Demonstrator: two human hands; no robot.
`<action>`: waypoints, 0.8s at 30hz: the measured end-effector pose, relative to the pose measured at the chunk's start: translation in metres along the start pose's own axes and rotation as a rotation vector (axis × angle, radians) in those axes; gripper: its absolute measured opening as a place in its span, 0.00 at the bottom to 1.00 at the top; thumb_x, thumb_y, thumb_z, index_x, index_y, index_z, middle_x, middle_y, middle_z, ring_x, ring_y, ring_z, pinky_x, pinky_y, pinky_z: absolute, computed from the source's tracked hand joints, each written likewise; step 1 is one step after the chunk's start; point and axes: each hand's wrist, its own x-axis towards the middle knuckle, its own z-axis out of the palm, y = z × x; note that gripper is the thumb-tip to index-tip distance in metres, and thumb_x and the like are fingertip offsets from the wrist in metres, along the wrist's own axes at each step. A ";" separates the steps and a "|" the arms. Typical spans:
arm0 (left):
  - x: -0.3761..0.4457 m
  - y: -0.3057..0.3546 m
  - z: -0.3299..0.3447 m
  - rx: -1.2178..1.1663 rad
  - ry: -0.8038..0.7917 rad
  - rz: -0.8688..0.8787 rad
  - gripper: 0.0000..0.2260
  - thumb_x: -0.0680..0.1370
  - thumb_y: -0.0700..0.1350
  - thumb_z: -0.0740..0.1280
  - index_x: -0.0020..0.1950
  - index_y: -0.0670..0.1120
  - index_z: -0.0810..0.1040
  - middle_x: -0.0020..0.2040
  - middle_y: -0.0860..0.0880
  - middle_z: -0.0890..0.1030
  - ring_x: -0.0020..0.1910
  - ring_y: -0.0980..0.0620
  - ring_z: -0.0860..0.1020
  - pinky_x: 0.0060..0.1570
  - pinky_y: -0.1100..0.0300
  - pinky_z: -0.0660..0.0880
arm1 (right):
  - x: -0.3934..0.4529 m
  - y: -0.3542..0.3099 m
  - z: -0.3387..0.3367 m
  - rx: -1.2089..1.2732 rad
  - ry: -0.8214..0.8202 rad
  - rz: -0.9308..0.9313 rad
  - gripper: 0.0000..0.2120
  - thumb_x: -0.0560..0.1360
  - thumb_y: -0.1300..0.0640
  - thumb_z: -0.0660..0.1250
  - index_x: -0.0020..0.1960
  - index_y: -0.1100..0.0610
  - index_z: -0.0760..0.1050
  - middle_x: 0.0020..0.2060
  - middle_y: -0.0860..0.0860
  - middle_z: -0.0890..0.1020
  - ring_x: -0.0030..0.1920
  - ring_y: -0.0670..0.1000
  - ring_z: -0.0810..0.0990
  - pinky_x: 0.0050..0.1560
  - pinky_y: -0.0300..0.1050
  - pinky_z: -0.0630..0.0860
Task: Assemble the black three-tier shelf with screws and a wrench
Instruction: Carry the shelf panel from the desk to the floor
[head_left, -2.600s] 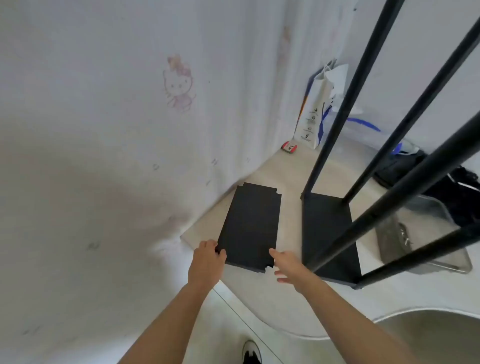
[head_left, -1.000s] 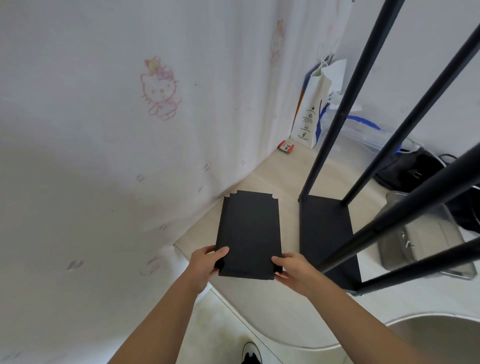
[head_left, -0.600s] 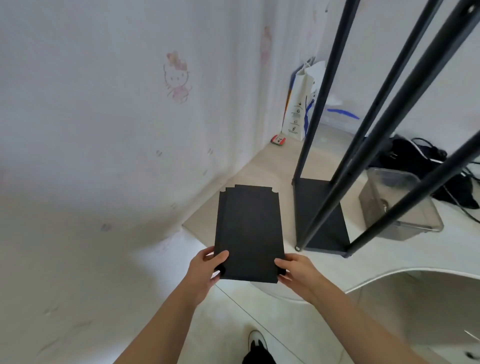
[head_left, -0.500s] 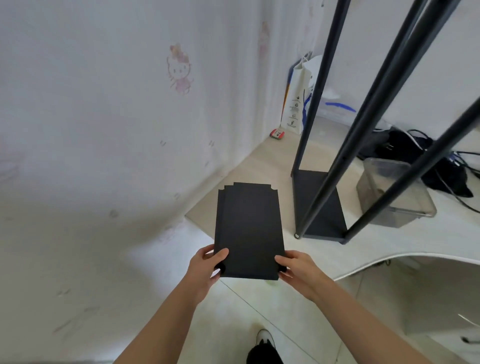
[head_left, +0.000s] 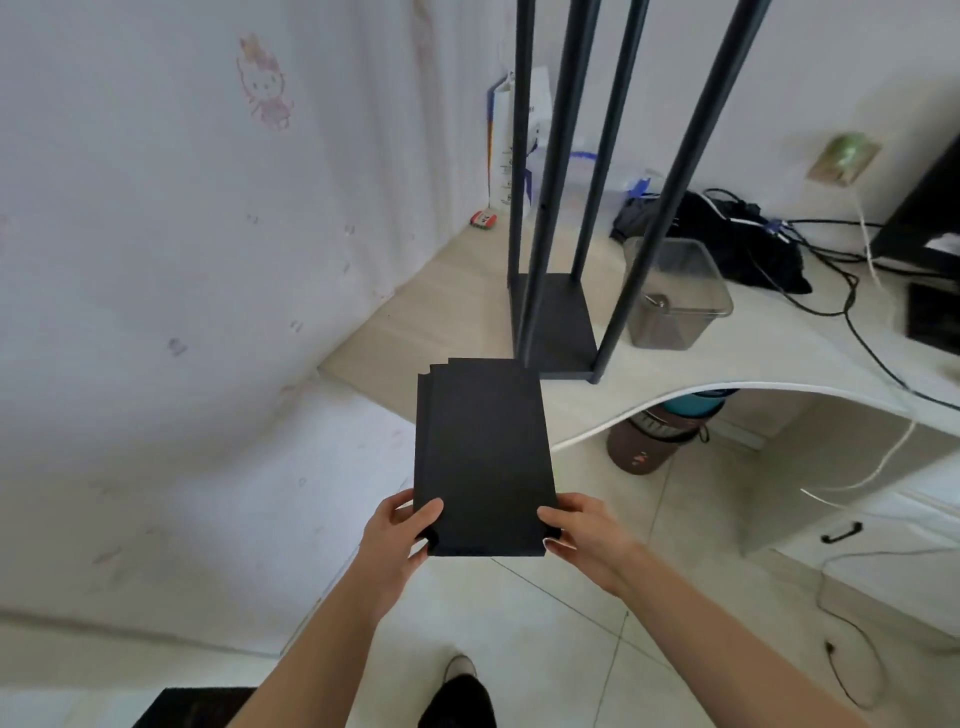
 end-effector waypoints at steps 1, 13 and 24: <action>-0.009 -0.011 0.008 0.005 -0.005 0.001 0.15 0.77 0.44 0.73 0.62 0.49 0.74 0.58 0.46 0.83 0.56 0.47 0.81 0.46 0.60 0.80 | -0.008 0.008 -0.013 -0.001 0.007 0.003 0.07 0.80 0.66 0.64 0.56 0.61 0.75 0.51 0.56 0.82 0.48 0.52 0.80 0.44 0.42 0.77; -0.095 -0.143 0.135 0.108 -0.164 -0.182 0.17 0.76 0.41 0.75 0.62 0.49 0.77 0.49 0.51 0.87 0.55 0.48 0.83 0.45 0.58 0.80 | -0.124 0.108 -0.200 0.104 0.217 0.023 0.09 0.78 0.65 0.68 0.58 0.61 0.75 0.53 0.57 0.81 0.53 0.55 0.81 0.47 0.45 0.78; -0.108 -0.212 0.256 0.467 -0.531 -0.323 0.17 0.76 0.41 0.74 0.63 0.50 0.75 0.58 0.51 0.84 0.55 0.49 0.82 0.47 0.55 0.77 | -0.202 0.203 -0.295 0.433 0.587 0.053 0.10 0.77 0.65 0.69 0.57 0.62 0.75 0.49 0.55 0.81 0.47 0.52 0.80 0.49 0.44 0.78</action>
